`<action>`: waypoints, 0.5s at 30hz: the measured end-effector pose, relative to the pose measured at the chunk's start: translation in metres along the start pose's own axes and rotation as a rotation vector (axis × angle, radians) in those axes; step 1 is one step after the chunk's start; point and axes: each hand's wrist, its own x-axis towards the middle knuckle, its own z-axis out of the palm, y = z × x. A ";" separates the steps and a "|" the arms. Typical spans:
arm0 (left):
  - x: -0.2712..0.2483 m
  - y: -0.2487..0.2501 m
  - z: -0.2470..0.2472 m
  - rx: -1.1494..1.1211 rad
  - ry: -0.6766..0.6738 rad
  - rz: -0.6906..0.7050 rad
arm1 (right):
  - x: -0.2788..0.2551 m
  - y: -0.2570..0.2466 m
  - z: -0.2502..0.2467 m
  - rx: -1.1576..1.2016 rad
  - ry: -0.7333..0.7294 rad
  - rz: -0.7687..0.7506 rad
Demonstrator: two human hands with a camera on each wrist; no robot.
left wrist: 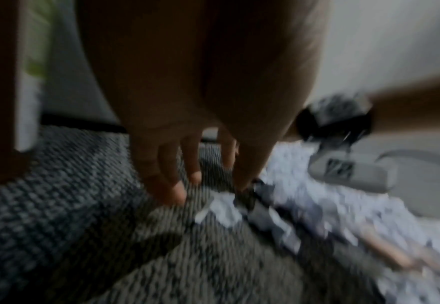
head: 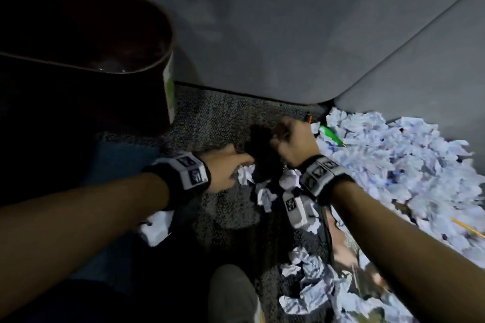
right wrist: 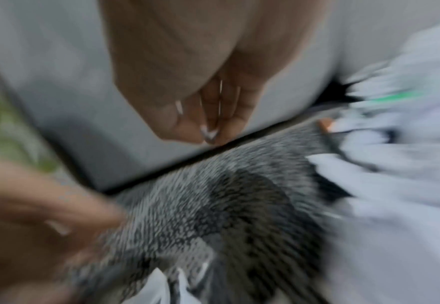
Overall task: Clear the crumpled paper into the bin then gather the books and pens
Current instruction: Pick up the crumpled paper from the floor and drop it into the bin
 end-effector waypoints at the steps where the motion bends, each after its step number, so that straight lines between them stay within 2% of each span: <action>1: 0.013 0.005 0.011 0.051 0.007 0.014 | -0.016 0.010 -0.007 0.022 0.048 0.062; 4: 0.042 0.016 0.036 0.261 -0.018 0.059 | -0.061 0.045 -0.021 0.071 0.034 0.223; 7: 0.058 0.017 0.044 0.455 -0.002 0.195 | -0.091 0.075 -0.024 0.016 -0.062 0.271; 9: 0.060 0.024 0.044 0.632 -0.017 0.231 | -0.102 0.086 -0.022 -0.032 -0.130 0.303; 10: 0.061 0.027 0.043 0.625 0.034 0.236 | -0.104 0.088 -0.019 -0.055 -0.151 0.312; 12: 0.061 0.038 0.042 0.471 0.155 0.181 | -0.104 0.086 -0.008 -0.075 -0.144 0.275; 15: 0.060 0.055 0.038 0.356 0.255 0.260 | -0.103 0.074 0.014 -0.160 -0.245 0.269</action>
